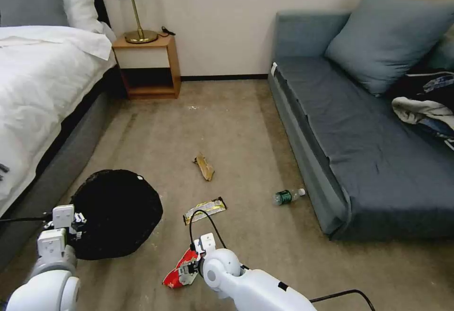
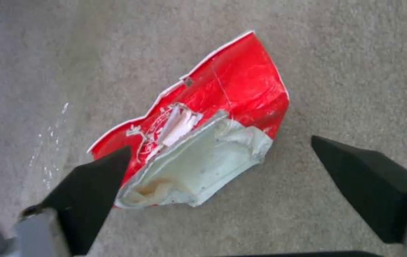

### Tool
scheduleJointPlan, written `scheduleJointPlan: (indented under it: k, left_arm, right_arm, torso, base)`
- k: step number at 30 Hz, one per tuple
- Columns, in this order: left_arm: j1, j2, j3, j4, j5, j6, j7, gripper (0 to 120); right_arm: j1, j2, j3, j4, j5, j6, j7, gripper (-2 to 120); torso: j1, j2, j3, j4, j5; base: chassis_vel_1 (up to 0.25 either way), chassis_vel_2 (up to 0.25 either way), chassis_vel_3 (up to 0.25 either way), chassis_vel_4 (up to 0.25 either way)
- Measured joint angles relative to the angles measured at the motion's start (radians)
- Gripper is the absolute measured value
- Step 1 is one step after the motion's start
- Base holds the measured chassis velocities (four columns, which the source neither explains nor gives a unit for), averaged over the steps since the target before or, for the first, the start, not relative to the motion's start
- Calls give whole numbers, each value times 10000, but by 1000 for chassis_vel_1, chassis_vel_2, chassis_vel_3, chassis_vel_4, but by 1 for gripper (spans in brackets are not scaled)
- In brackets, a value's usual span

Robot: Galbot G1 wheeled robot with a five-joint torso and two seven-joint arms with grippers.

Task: Pick up the trash bin, then pick up the garbage on the floor and place it into the trash bin.

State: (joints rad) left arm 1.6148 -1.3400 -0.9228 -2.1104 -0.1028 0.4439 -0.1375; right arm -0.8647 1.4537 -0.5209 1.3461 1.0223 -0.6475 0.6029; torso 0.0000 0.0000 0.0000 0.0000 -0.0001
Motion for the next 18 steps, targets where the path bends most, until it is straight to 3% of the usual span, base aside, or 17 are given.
scheduleJointPlan:
  k: [2, 6, 10, 18]
  left_arm:
    - [0, 2, 0, 7, -1, -11, -3, 3]
    - [8, 22, -1, 58, -5, -62, -67, 3]
    - [6, 27, 0, 69, -8, -77, -96, 3]
    - [-72, 2, 52, 50, -5, -55, -103, 3]
  right_arm:
    - [0, 4, 5, -20, -24, 0, -16, 91]
    - [-27, -23, 48, -40, -180, 16, -248, 71]
    - [-40, 2, 131, -46, -316, 54, -354, 61]
    - [-83, -169, 105, 123, -528, 66, -419, 29]
  torso:
    - [0, 0, 0, 0, 0]
    - [0, 0, 0, 0, 0]
    - [0, 0, 0, 0, 0]
    - [0, 0, 0, -1, 1]
  base:
    - [0, 0, 0, 0]
    - [0, 0, 0, 0]
    - [0, 0, 0, 0]
    - [0, 0, 0, 0]
